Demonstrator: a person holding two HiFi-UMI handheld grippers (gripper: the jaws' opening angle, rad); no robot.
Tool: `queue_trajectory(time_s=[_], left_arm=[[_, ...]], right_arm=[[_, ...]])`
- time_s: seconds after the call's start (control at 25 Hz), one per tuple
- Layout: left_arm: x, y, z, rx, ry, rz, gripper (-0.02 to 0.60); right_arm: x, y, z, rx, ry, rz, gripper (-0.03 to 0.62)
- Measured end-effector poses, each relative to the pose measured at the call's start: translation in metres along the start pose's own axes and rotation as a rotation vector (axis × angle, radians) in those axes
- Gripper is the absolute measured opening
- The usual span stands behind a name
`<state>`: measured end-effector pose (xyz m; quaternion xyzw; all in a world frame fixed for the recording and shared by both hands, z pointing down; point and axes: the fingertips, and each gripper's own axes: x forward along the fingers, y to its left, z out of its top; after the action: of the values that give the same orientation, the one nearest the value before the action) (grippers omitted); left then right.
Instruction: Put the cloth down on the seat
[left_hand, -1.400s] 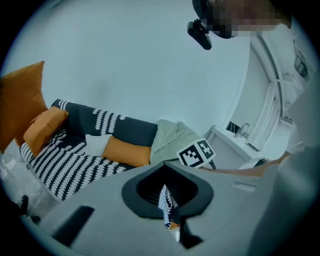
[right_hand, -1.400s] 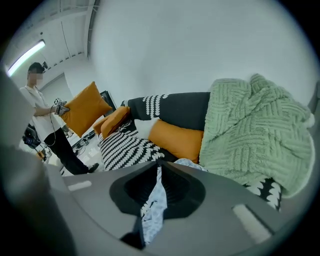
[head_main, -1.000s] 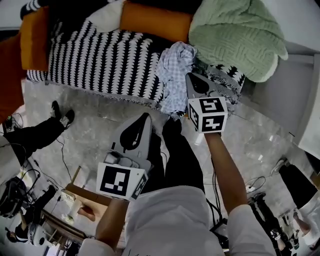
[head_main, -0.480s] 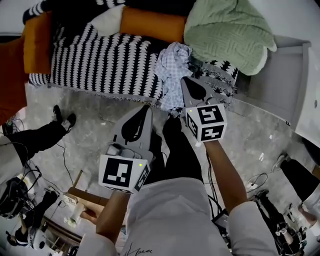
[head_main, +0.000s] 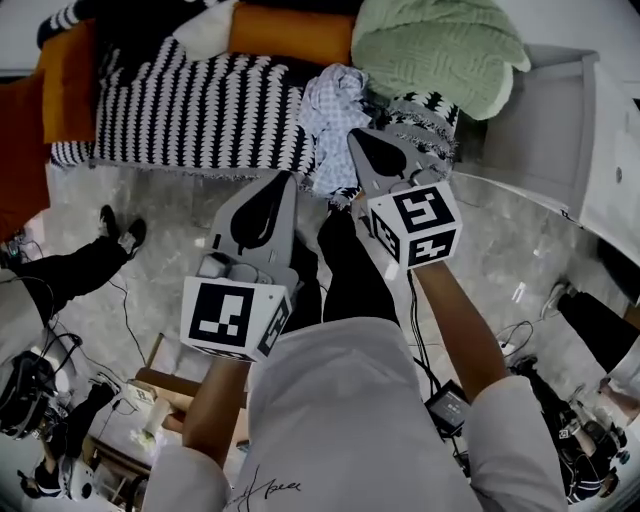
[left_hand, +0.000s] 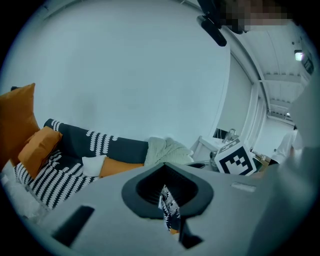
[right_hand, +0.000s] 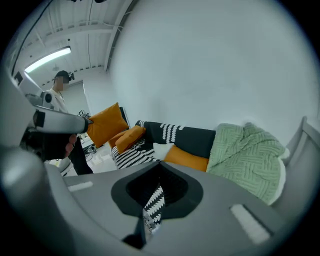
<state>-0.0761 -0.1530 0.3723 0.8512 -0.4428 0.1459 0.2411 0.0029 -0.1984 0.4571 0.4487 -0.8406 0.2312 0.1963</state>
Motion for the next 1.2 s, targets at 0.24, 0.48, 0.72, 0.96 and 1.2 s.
queue_trajectory(time_s=[0.24,0.48,0.72,0.96,1.2], left_arm=[[-0.017,-0.011,0.008,-0.001,-0.012,-0.030,0.002],[-0.028,-0.025,0.018,0.020,-0.034,-0.055,0.002],[-0.050,-0.020,0.027,0.007,-0.070,-0.044,0.002],[-0.071,-0.020,0.042,0.020,-0.107,-0.027,0.002],[-0.094,-0.020,0.047,0.026,-0.140,-0.014,0.002]], right_arm=[[-0.026,0.027,0.015,-0.013,-0.001,0.029,0.005],[-0.057,0.048,0.037,-0.005,-0.024,0.075,0.005],[-0.083,0.075,0.063,-0.035,-0.062,0.093,0.005],[-0.105,0.094,0.079,-0.027,-0.106,0.114,0.005],[-0.124,0.116,0.089,-0.050,-0.137,0.134,0.005]])
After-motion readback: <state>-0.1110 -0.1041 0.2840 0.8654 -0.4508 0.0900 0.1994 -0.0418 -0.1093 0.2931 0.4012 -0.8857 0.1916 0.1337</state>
